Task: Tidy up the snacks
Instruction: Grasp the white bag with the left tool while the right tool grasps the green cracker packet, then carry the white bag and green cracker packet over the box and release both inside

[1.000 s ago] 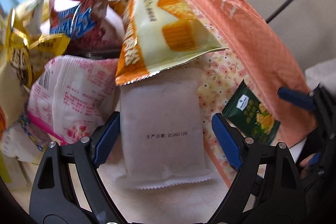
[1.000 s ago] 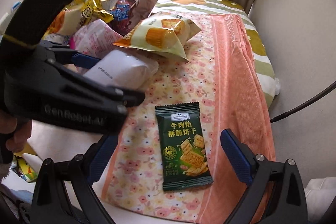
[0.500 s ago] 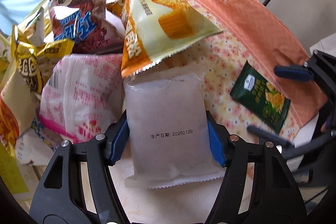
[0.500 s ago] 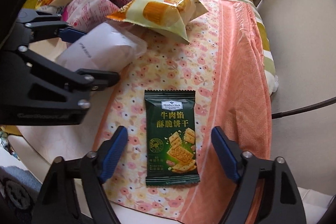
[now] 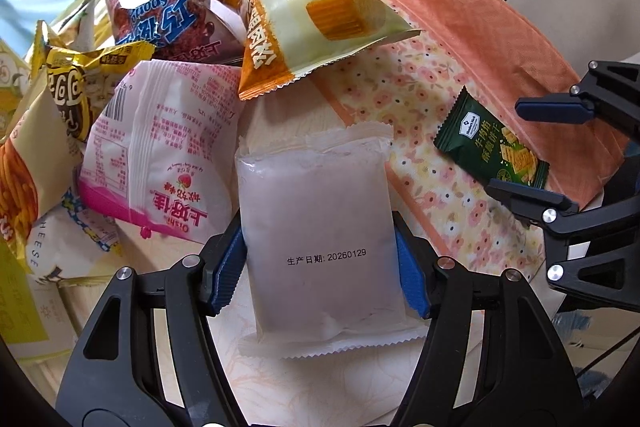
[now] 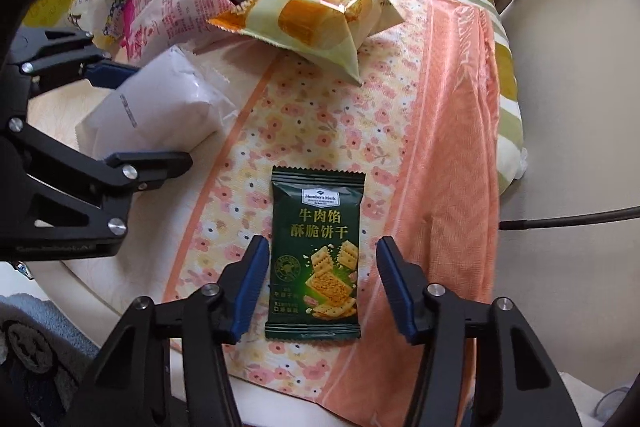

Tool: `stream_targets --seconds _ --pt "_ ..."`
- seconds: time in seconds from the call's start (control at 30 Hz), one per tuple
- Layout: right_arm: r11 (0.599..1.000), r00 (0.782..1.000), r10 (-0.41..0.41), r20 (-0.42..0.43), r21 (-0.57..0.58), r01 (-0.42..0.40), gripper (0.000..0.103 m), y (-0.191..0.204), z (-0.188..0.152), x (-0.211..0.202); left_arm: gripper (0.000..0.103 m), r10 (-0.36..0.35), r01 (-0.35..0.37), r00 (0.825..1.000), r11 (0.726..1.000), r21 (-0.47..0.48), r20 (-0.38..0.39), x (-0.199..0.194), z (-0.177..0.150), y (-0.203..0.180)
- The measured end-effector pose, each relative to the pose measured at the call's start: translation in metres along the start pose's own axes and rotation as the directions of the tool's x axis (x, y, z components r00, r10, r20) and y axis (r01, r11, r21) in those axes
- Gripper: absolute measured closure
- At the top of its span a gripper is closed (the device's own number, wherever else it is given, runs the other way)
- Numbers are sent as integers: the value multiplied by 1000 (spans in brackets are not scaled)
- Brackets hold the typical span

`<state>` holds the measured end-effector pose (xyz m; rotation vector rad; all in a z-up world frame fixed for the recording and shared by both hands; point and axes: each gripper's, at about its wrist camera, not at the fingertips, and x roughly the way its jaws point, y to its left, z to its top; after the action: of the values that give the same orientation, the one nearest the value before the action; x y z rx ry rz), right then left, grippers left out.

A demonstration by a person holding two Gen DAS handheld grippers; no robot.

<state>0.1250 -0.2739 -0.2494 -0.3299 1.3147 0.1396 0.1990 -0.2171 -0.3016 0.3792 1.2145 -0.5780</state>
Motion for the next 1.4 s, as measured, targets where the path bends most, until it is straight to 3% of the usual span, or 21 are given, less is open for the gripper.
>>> stream_targets --seconds 0.23,0.5,0.67,0.8,1.03,1.4 --pt "1000 999 13 -38 -4 -13 51 5 8 10 40 -2 2 1000 1000 -1 7 0 -2 0" --pt "976 981 177 -75 139 -165 51 -29 19 29 40 4 -4 1000 1000 5 6 -2 -8 -2" --pt "982 985 154 -71 124 -145 54 -25 22 29 38 19 -19 1000 1000 16 4 0 -10 -4" --pt "983 987 150 -53 113 -143 62 -17 17 24 35 17 -17 1000 1000 8 6 -1 -13 -8" --pt "981 990 141 -18 133 -138 63 -6 3 17 43 5 -5 1000 999 -41 10 -8 -15 -3" --pt "971 984 148 98 176 -164 63 -14 -8 -42 43 57 -47 993 994 -100 101 -71 -12 7"
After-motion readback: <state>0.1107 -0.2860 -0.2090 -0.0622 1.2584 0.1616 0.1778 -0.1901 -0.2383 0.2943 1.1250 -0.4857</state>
